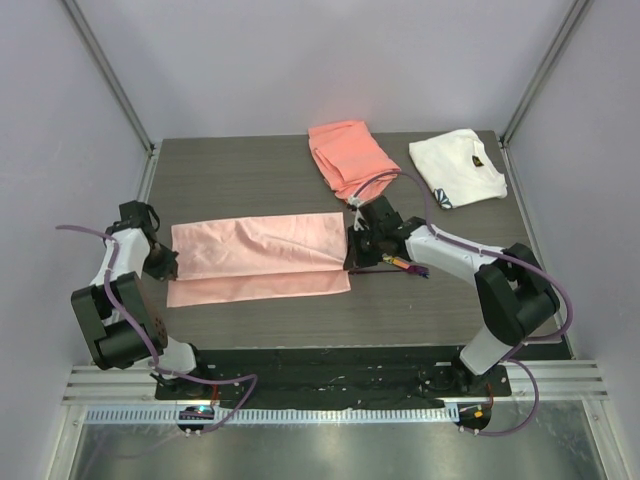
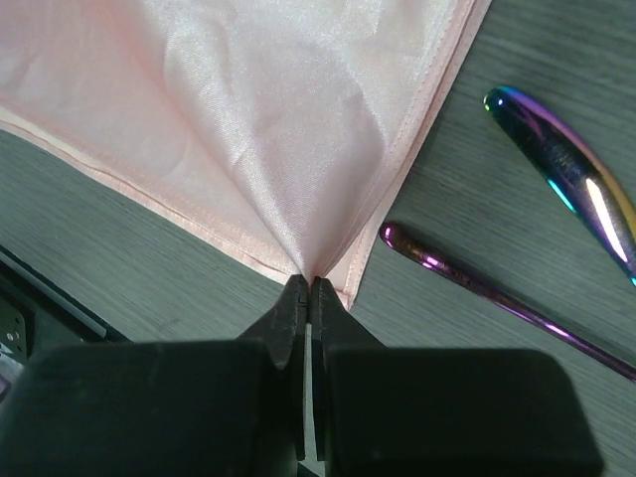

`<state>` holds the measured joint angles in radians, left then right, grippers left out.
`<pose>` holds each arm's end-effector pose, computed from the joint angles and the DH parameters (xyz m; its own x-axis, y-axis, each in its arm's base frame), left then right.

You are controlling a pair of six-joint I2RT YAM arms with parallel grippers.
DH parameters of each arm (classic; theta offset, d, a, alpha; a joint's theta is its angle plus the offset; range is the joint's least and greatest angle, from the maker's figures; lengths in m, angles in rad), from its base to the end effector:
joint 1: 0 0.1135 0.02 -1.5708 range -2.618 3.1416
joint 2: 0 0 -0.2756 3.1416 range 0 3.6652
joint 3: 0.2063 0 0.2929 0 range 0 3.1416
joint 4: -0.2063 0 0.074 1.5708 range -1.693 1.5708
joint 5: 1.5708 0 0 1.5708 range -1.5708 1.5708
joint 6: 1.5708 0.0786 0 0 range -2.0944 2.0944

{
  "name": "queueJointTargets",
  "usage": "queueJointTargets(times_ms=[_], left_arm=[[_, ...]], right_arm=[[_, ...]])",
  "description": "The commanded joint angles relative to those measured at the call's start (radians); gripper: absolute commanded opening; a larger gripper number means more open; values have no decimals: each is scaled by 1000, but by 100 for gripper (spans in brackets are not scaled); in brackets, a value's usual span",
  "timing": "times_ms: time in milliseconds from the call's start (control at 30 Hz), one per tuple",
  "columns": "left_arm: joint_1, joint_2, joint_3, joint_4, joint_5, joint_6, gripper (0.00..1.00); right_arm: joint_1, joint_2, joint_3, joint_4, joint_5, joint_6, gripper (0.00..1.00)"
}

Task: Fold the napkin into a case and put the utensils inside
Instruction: Fold and flatten the napkin at the center of the board.

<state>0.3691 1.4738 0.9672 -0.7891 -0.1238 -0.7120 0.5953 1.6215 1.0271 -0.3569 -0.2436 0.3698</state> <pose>0.2897 0.1225 0.1549 -0.4252 -0.8596 -0.2833 -0.8811 0.4647 -0.0875 0.3142 0.2357 0.1556 -0.8671 -0.1636 -0.4704 -0.3719 0.8410 0.3930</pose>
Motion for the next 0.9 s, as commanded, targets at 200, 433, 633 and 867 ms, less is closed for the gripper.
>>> queueJointTargets(times_ms=[200,433,633,867], left_arm=[[13,-23,-4,1,-77,34,0],[11,8,4,-10,-79,32,0],[13,20,-10,-9,-80,23,0],[13,37,-18,-16,-94,9,0]], right_arm=[[21,-18,-39,41,-19,21,1],[29,-11,-61,41,-20,26,1],[35,-3,-85,49,-20,32,1],[35,21,-91,68,-23,38,2]])
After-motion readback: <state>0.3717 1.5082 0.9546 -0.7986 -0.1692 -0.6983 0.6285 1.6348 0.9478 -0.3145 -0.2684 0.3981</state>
